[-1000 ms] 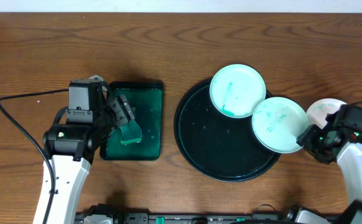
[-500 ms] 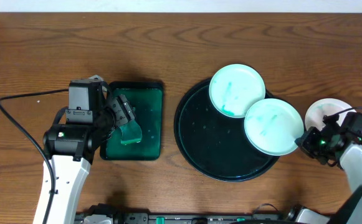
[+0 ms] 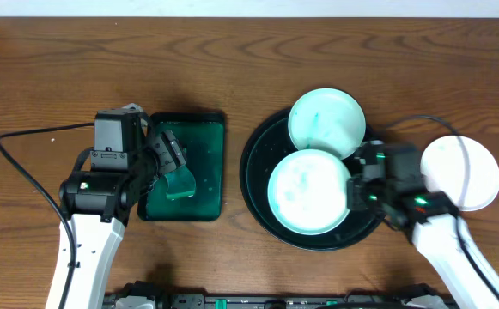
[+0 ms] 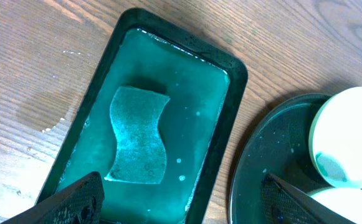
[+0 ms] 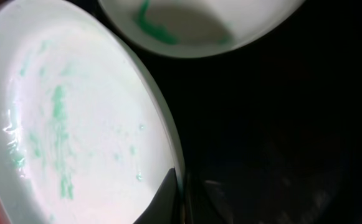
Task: Clean dirty plates on tray and stack at the side
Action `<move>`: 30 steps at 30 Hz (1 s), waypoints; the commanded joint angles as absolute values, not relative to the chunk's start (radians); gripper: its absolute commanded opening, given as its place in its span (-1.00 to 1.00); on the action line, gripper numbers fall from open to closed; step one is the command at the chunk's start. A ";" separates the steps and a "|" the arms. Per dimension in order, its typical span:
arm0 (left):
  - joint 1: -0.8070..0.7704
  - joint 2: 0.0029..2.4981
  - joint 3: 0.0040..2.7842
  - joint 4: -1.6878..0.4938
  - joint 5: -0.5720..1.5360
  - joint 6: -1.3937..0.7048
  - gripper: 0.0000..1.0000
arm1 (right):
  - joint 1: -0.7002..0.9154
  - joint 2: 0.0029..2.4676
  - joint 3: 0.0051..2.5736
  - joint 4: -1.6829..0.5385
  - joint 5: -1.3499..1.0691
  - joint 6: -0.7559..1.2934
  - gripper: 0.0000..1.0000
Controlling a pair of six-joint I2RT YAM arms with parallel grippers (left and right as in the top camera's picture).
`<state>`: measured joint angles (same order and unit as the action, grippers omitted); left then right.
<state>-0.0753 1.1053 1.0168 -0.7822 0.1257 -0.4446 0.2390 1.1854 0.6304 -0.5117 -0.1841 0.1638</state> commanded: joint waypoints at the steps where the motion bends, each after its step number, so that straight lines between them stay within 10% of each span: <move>1: -0.072 1.105 1.038 -0.785 0.127 -0.442 0.62 | 0.307 1.310 0.633 -0.455 -0.102 0.171 -0.98; 4: -0.072 1.105 1.038 -0.785 0.127 -0.442 0.62 | 0.307 1.366 0.656 -0.444 -0.106 0.170 -0.97; 9: -0.072 1.105 1.038 -0.785 0.127 -0.442 0.62 | 0.304 1.385 0.738 -0.487 -0.077 0.159 0.01; 30: -0.075 1.562 1.017 -0.825 0.051 -0.314 0.33 | 0.277 1.367 1.035 -0.770 -0.223 0.126 -0.17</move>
